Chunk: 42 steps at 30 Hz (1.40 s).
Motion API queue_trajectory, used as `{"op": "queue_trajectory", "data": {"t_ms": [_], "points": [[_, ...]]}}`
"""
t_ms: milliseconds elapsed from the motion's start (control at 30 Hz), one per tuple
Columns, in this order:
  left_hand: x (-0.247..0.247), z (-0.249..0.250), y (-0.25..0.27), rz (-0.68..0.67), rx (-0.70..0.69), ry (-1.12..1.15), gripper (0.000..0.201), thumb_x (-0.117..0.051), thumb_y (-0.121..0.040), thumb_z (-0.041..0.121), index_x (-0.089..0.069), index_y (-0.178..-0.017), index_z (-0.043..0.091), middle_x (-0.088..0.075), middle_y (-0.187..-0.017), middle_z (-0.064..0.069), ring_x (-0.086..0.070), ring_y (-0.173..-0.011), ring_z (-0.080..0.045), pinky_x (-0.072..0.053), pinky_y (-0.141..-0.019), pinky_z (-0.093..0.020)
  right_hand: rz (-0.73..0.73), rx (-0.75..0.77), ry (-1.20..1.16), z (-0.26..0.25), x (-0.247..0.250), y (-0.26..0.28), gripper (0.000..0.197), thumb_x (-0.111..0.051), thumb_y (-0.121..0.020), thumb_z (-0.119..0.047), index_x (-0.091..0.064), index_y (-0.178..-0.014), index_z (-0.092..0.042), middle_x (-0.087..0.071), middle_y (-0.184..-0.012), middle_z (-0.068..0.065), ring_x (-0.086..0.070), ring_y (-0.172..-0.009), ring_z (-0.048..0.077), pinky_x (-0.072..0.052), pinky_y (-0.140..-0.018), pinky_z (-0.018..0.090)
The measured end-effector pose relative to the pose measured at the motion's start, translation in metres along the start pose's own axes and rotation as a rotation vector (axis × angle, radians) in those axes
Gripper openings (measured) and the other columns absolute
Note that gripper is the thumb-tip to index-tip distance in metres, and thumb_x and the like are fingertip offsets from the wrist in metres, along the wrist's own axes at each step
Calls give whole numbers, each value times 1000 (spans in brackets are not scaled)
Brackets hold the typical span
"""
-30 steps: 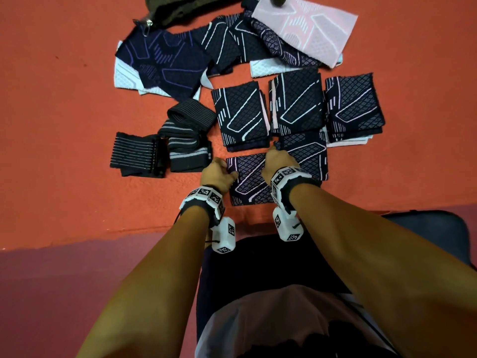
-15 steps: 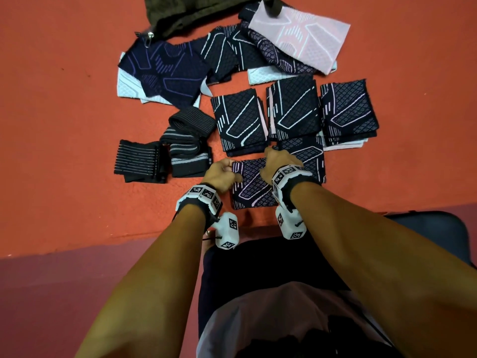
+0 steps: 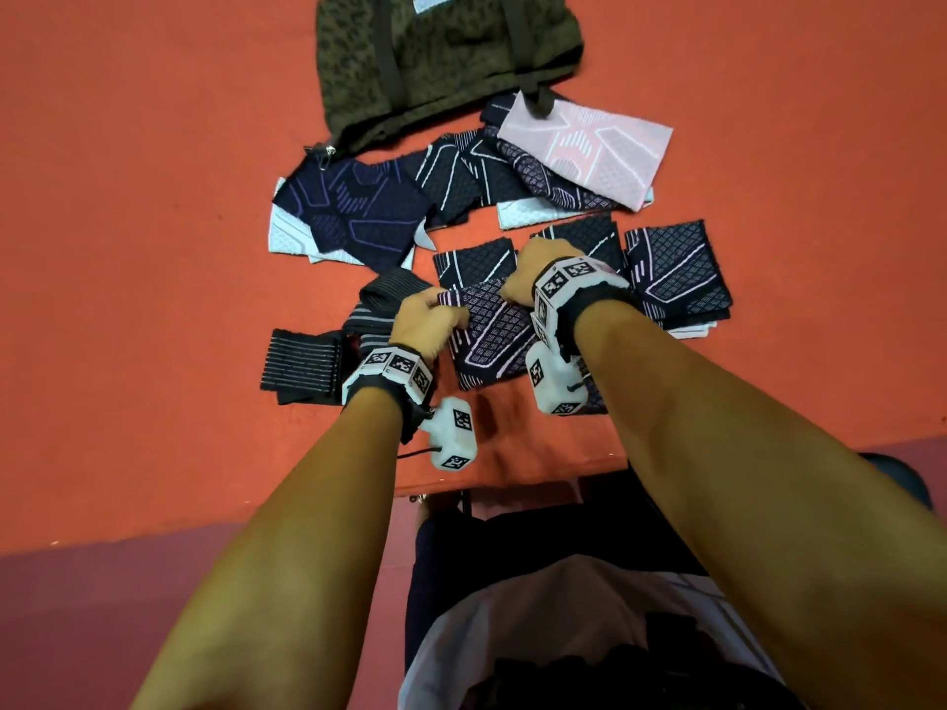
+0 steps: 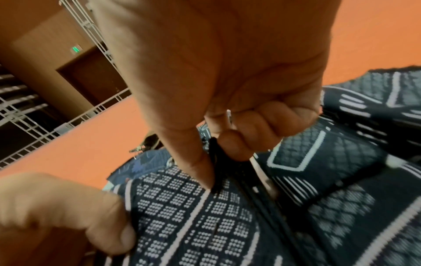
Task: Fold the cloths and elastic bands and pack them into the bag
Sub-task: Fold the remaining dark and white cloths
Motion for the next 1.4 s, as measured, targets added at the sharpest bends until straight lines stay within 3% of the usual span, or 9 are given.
{"op": "queue_trajectory", "data": {"t_ms": [133, 300, 467, 567, 667, 967, 1167, 1300, 1400], "points": [[10, 11, -19, 38, 1, 47, 38, -70, -45, 17, -70, -82, 17, -76, -89, -14, -73, -87, -35, -58, -86, -53, 51, 13, -30, -13, 10, -13, 14, -62, -86, -26, -59, -82, -13, -57, -76, 3, -53, -61, 20, -38, -55, 24], [14, 10, -42, 58, -9, 26, 34, -73, -56, 16, -58, -87, 17, -73, -94, -20, -72, -88, -38, -57, -86, -54, 96, 5, -18, -21, 16, -24, 17, -61, -91, -25, -60, -101, -12, -57, -90, 5, -55, -76, 27, -42, -66, 30], [12, 9, -49, 64, -40, -133, 30, -75, -67, 16, -54, -86, 26, -64, -69, 4, -68, -82, -27, -54, -92, -48, 67, -5, -79, -19, 6, -28, 37, -60, -92, -21, -47, -126, -14, -61, -101, 9, -61, -91, 31, -49, -72, 36], [13, 9, -52, 80, -45, -158, 30, -74, -69, 13, -56, -87, 27, -67, -76, -2, -70, -89, -30, -53, -93, -46, 36, 64, -176, -25, -3, -29, 26, -58, -87, -16, -49, -111, -16, -59, -87, 6, -62, -81, 28, -53, -70, 35], [15, 8, -57, 107, -38, -191, 32, -75, -72, 10, -53, -86, 28, -62, -72, 2, -69, -89, -29, -54, -92, -46, -68, 102, -160, -35, -18, -31, 16, -59, -83, -16, -59, -99, -15, -65, -96, 7, -63, -87, 27, -56, -79, 38], [16, 8, -65, 113, -43, -284, 33, -76, -78, 9, -51, -93, 25, -52, -69, 8, -60, -80, -20, -52, -94, -43, -137, 90, -88, -32, -42, -41, 25, -57, -85, -14, -60, -109, -12, -64, -109, 12, -63, -95, 31, -55, -86, 36], [15, 22, -72, 115, -63, -318, 33, -71, -78, 12, -55, -105, 21, -70, -90, -4, -69, -90, -25, -55, -88, -43, -128, 109, -91, -30, -33, -51, 23, -56, -85, -14, -62, -108, -11, -65, -107, 11, -63, -95, 29, -55, -86, 38], [10, 49, -81, 140, -86, -348, 23, -66, -84, 10, -57, -103, 19, -63, -90, 3, -63, -96, -18, -47, -90, -24, -105, 97, -121, -21, -10, -64, 20, -58, -89, -21, -61, -108, -14, -64, -105, 6, -62, -95, 26, -54, -87, 39], [3, 69, -89, 130, -97, -412, 15, -62, -88, 13, -63, -102, 18, -63, -87, 5, -59, -94, -16, -45, -93, -24, -84, 87, -85, -8, 13, -75, 18, -54, -92, -16, -61, -107, -10, -64, -103, 7, -62, -96, 26, -54, -87, 36]]}}
Point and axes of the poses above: each hand's wrist, its own y-axis away from the middle knuckle, its own x-axis out of the back of the hand, z = x × y, the point moved 6 cm from there along -y, towards the middle knuckle
